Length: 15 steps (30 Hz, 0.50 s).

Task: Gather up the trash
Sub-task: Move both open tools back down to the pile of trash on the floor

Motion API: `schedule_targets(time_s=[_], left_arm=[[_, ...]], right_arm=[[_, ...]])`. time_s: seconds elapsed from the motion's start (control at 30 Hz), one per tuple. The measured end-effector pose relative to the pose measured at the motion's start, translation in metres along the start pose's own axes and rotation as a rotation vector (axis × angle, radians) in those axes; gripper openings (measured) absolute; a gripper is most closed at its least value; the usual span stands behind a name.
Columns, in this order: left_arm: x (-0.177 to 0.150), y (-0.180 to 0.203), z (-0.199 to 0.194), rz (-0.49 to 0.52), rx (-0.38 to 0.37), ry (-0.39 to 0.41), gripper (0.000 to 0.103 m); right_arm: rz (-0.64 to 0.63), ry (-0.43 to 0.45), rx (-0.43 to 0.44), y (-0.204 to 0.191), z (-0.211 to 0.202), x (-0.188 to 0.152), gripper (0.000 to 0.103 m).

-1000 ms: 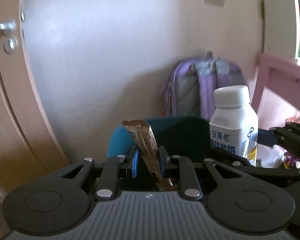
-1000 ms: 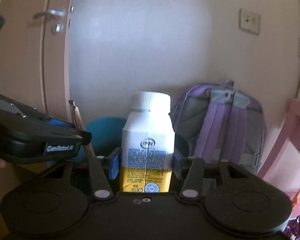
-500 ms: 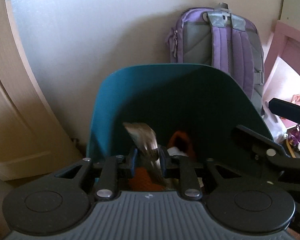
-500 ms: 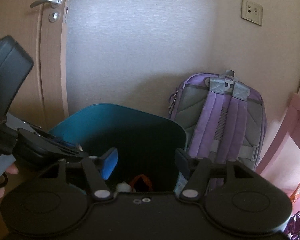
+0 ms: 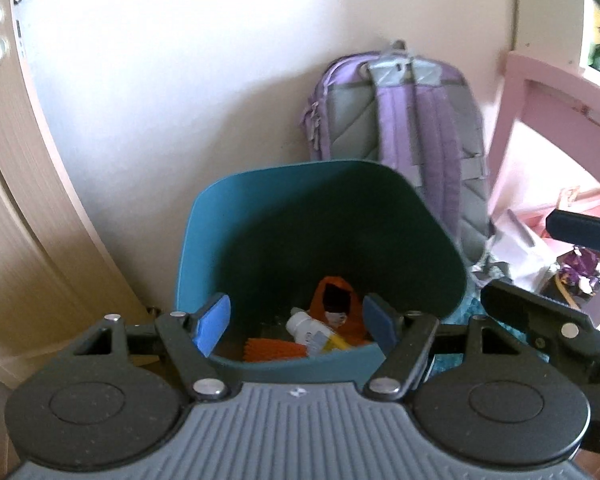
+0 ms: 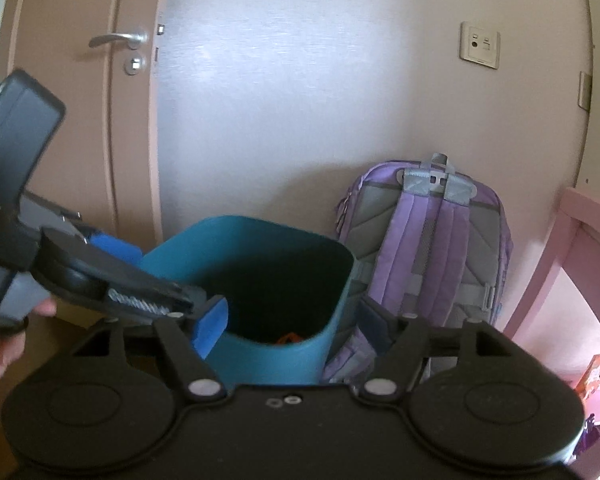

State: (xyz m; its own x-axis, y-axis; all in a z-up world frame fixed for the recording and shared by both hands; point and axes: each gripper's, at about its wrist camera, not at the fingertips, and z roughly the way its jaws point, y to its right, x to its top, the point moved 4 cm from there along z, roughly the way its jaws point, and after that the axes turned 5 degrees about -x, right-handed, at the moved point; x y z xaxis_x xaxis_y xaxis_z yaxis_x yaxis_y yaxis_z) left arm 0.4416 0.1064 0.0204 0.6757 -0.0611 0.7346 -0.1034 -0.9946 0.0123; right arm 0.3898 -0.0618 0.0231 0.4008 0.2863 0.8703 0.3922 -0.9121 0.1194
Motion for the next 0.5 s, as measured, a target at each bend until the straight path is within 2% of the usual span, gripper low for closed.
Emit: schedule_targets(time_s=[0.03, 0.23, 0.27, 0.37, 0.43, 0.5], left_arm=[[0.0, 0.004, -0.004, 0.007, -0.008, 0.003, 0.079], [-0.03, 0.018, -0.043, 0.036, -0.058, 0.015, 0.08], [-0.037, 0.022, -0.048, 0.051, -0.061, 0.014, 0.083], [-0.059, 0.031, -0.054, 0.092, -0.054, -0.007, 0.095], [-0.077, 0.038, -0.055, 0.134, -0.047, 0.001, 0.096], [-0.096, 0.045, -0.051, 0.163, -0.082, -0.004, 0.098]], right_arm=[[-0.004, -0.006, 0.008, 0.001, -0.006, -0.006, 0.073], [-0.03, -0.073, 0.038, 0.004, -0.032, -0.055, 0.075], [-0.023, -0.092, 0.041, 0.006, -0.034, -0.065, 0.075], [-0.007, -0.149, 0.053, 0.01, -0.033, -0.097, 0.075], [0.012, -0.196, 0.056, 0.014, -0.028, -0.12, 0.075], [0.042, -0.246, 0.057, 0.019, -0.021, -0.146, 0.075]])
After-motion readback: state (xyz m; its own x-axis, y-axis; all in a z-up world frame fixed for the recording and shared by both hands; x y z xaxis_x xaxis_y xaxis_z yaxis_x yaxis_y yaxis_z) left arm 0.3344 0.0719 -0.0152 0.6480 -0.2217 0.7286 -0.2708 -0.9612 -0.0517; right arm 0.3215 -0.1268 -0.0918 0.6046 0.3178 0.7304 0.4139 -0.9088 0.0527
